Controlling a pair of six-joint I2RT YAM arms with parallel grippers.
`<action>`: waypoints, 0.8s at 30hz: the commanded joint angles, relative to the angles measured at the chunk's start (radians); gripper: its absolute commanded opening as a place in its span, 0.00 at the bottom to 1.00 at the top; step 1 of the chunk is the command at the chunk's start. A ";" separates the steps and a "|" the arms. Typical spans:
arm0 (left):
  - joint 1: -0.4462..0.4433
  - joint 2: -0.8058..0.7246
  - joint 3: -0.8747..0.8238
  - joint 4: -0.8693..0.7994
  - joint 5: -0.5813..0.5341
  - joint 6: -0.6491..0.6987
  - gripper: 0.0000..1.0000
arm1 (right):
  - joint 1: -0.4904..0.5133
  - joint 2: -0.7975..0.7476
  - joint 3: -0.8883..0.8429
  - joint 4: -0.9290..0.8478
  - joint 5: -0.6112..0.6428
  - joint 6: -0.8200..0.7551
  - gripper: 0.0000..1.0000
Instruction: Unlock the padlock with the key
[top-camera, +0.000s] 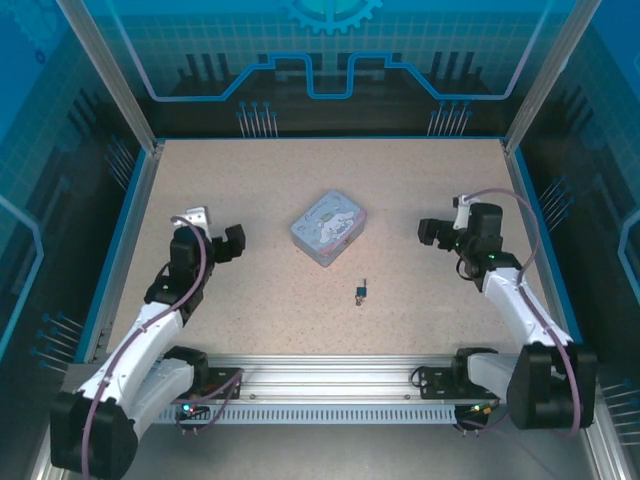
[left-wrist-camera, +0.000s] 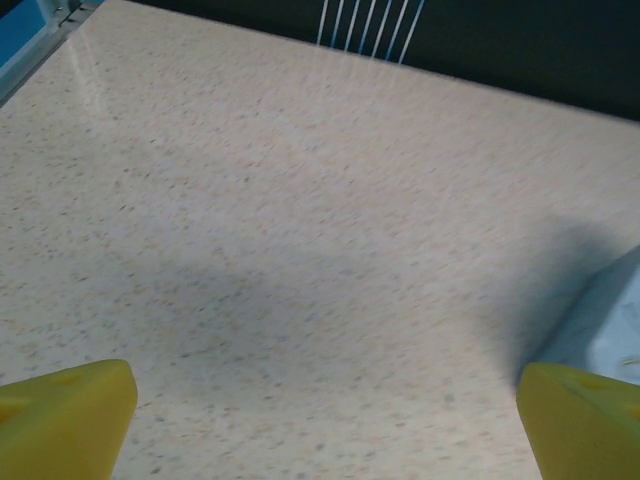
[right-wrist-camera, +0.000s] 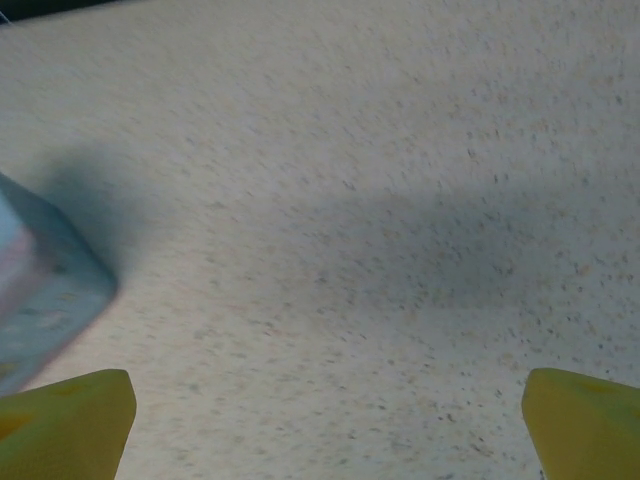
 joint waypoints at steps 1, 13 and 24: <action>0.043 0.047 -0.040 0.186 -0.030 0.097 0.99 | -0.013 0.050 -0.099 0.348 0.046 -0.064 1.00; 0.135 0.408 -0.171 0.743 0.218 0.197 0.99 | -0.016 0.253 -0.233 0.791 0.008 -0.112 1.00; 0.144 0.678 -0.123 0.950 0.284 0.231 0.99 | 0.060 0.358 -0.200 0.820 0.039 -0.199 1.00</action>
